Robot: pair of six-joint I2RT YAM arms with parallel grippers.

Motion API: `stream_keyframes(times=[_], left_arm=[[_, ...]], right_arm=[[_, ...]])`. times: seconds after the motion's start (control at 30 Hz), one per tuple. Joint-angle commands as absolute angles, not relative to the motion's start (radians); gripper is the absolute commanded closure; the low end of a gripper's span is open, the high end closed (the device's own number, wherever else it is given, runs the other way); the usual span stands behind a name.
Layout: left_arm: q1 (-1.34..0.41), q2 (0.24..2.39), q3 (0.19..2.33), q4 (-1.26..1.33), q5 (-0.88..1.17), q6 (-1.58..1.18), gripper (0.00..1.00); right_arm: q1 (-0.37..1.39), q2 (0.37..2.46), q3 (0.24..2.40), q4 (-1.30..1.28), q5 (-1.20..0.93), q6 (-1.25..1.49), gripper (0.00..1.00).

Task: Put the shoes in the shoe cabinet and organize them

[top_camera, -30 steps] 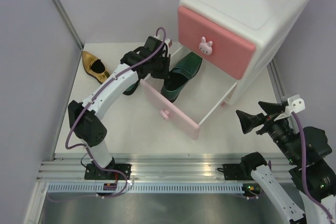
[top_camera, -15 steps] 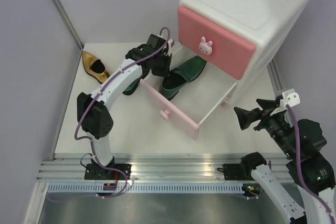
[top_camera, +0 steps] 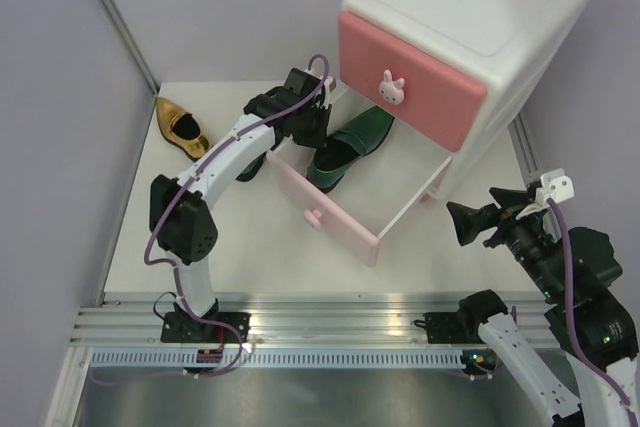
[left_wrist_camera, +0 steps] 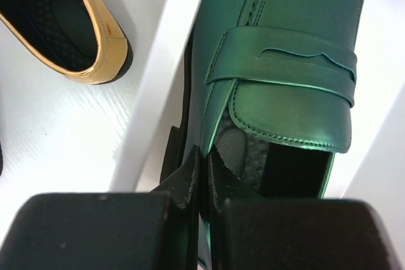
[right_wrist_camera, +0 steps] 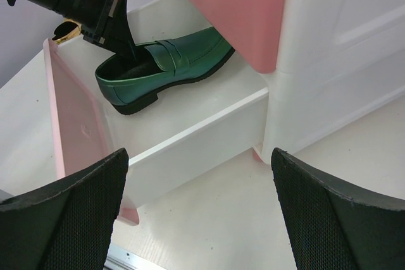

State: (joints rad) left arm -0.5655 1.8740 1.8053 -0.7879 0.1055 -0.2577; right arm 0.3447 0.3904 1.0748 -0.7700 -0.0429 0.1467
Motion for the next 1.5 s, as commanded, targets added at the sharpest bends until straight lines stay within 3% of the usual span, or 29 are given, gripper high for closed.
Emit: stream_keyframes(times=[0.0, 0.8, 1.2, 1.33, 1.47], left_arm=[[-0.58, 1.845, 1.812, -0.667, 0.068, -0.314, 0.96], [-0.594, 1.911, 1.795, -0.634, 0.083, -0.368, 0.85], [-0.595, 1.89, 1.795, -0.634, 0.051, -0.348, 0.56], [-0.594, 1.824, 1.793, -0.638, 0.081, -0.351, 0.38], [-0.595, 1.757, 1.792, -0.647, 0.126, -0.364, 0.29]], right_arm=[[0.345, 0.379, 1.065, -0.738, -0.02, 0.169, 0.02], [0.345, 0.351, 1.063, -0.758, -0.011, 0.19, 0.02], [0.345, 0.336, 1.069, -0.765, -0.006, 0.192, 0.02], [0.345, 0.337, 1.075, -0.765, -0.006, 0.189, 0.02], [0.345, 0.342, 1.086, -0.767, -0.006, 0.183, 0.02]])
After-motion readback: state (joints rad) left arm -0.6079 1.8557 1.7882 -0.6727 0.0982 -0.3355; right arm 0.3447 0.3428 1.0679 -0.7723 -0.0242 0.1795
